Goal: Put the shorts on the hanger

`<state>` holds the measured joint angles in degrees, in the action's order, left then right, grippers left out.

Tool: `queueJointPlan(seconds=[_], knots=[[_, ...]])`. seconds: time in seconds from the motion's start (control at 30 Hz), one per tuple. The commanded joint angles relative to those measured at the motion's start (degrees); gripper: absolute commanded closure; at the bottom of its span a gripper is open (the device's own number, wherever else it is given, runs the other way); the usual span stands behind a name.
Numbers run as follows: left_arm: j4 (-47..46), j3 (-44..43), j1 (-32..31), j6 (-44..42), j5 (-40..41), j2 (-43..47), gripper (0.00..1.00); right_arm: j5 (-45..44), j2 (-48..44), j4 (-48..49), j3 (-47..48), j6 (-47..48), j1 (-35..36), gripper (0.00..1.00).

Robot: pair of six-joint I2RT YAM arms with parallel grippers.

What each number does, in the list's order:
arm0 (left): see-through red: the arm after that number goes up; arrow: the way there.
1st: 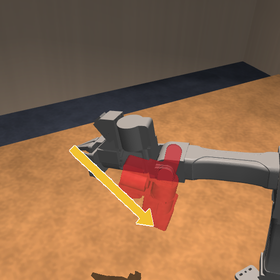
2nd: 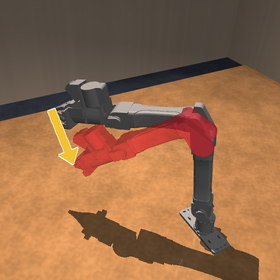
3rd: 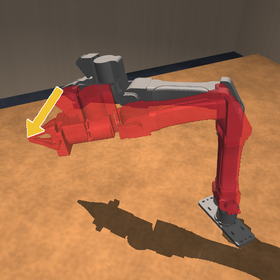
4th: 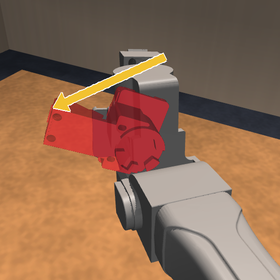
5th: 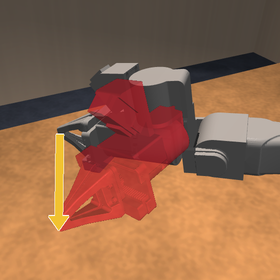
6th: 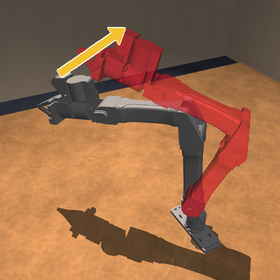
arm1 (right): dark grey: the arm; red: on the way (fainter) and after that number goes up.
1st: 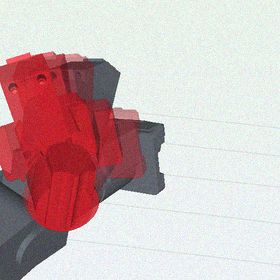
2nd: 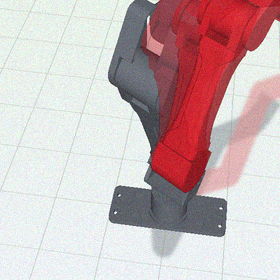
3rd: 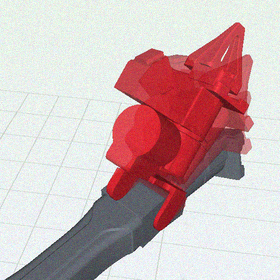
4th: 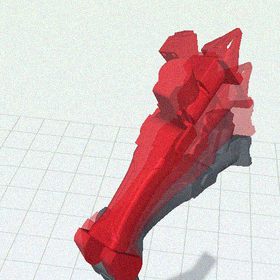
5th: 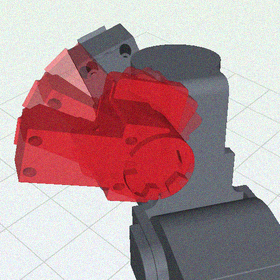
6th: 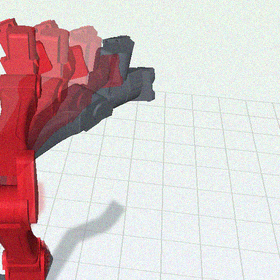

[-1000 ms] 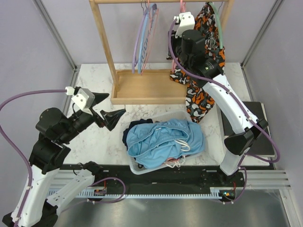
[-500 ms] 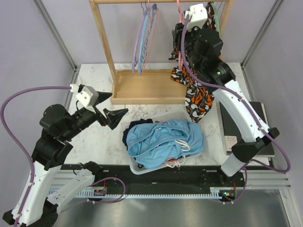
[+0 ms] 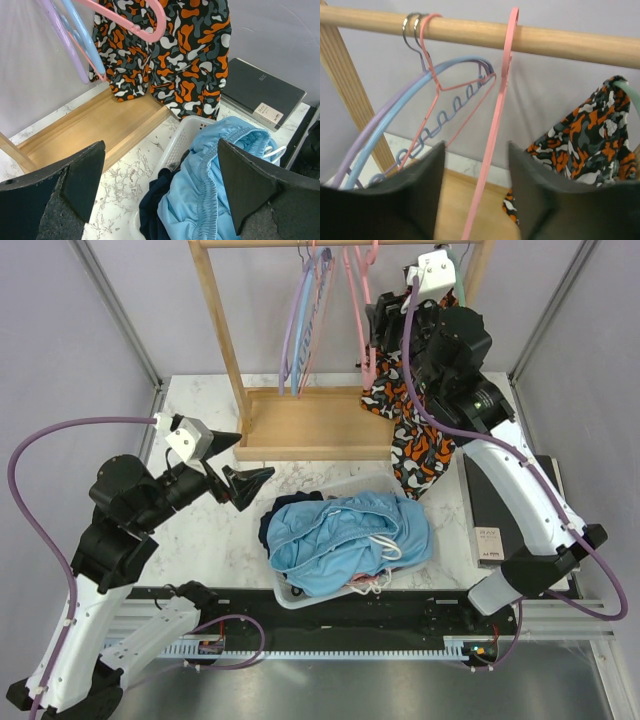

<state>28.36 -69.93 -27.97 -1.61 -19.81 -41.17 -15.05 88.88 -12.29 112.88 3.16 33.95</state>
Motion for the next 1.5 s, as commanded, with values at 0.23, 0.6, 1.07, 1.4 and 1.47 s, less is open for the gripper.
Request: queueJointPlan(seconds=[0.23, 0.6, 1.07, 1.4, 1.47], knots=[[-2.4, -0.6, 0.5, 0.1, -1.5, 0.5, 0.0, -11.4, 5.3, -11.6, 4.9, -0.8, 0.0, 0.24], [-2.3, -0.1, 0.4, -0.3, -1.8, 1.1, 0.0, -8.3, 6.0, -17.5, 3.9, -3.2, -3.1, 0.46], [-1.9, 0.0, 0.4, -0.8, -1.7, 1.1, 0.0, 2.8, 8.5, -25.8, 7.3, -9.7, -6.2, 0.86], [-2.1, 0.1, 0.4, -0.5, -1.8, 0.6, 0.0, 4.9, 5.5, -18.9, 7.9, -11.1, -6.7, 1.0], [-2.2, 0.1, 0.4, -0.6, -1.6, 0.7, 0.0, 5.4, 4.1, -16.2, 7.9, -11.0, -6.6, 1.0]])
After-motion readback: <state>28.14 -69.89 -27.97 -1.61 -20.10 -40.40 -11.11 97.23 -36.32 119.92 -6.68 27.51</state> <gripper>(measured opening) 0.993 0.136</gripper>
